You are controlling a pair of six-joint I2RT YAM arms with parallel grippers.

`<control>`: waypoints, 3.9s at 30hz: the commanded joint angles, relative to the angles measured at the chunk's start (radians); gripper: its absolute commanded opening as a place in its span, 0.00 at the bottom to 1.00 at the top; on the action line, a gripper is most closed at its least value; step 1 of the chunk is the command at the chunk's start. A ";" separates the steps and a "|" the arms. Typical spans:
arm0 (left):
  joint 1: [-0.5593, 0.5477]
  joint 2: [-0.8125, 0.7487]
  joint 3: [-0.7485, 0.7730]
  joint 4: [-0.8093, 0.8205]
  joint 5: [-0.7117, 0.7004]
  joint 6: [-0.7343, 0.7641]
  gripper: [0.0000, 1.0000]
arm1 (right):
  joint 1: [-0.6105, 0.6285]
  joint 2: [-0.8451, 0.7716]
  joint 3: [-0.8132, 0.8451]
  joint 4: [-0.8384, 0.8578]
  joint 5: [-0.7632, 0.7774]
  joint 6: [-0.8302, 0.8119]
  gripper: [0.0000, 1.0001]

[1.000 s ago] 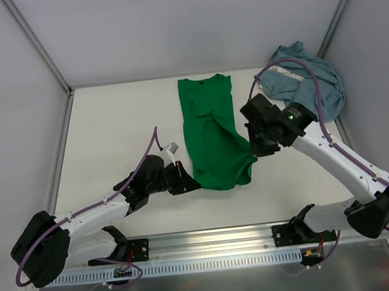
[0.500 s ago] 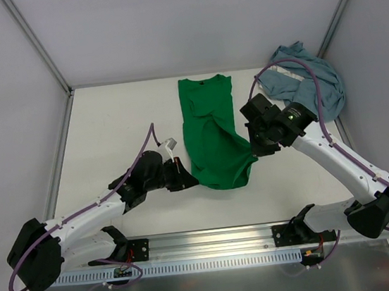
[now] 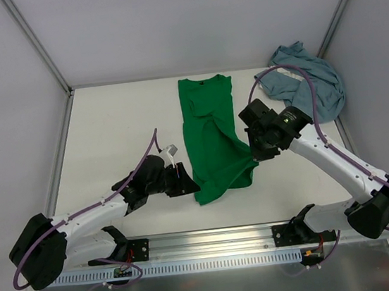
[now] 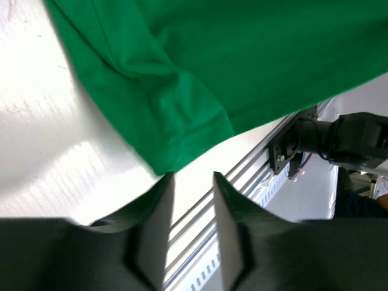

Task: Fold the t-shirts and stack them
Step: Grab the bottom of the folded rectangular tshirt with both arms

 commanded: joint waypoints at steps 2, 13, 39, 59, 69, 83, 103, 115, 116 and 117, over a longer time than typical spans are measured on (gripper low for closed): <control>-0.010 0.019 -0.003 0.042 0.039 -0.007 0.44 | -0.002 -0.030 -0.020 0.029 -0.013 0.009 0.01; -0.010 0.029 -0.012 0.059 0.036 -0.013 0.76 | -0.003 -0.015 -0.020 0.044 -0.036 0.008 0.00; -0.010 -0.018 -0.032 0.013 -0.002 -0.006 0.76 | 0.246 0.277 -0.035 0.275 -0.164 0.126 0.01; -0.010 -0.032 -0.050 0.008 -0.013 0.000 0.99 | 0.342 0.406 -0.132 0.426 -0.177 0.184 0.80; -0.010 -0.080 -0.104 0.077 -0.045 0.033 0.98 | 0.247 0.079 -0.253 0.355 0.048 0.167 1.00; -0.010 0.092 -0.162 0.306 -0.033 0.031 0.99 | 0.020 -0.107 -0.661 0.682 -0.095 0.155 1.00; -0.010 0.243 -0.156 0.447 -0.011 -0.018 0.91 | 0.000 0.076 -0.767 1.012 -0.317 0.259 0.96; -0.013 0.361 -0.133 0.578 0.053 -0.058 0.20 | 0.085 0.082 -0.752 0.987 -0.314 0.319 0.17; -0.011 0.364 -0.132 0.581 0.052 -0.058 0.13 | 0.086 0.080 -0.752 0.971 -0.314 0.318 0.12; -0.011 0.365 -0.130 0.582 0.052 -0.061 0.06 | 0.090 0.071 -0.753 0.963 -0.312 0.319 0.08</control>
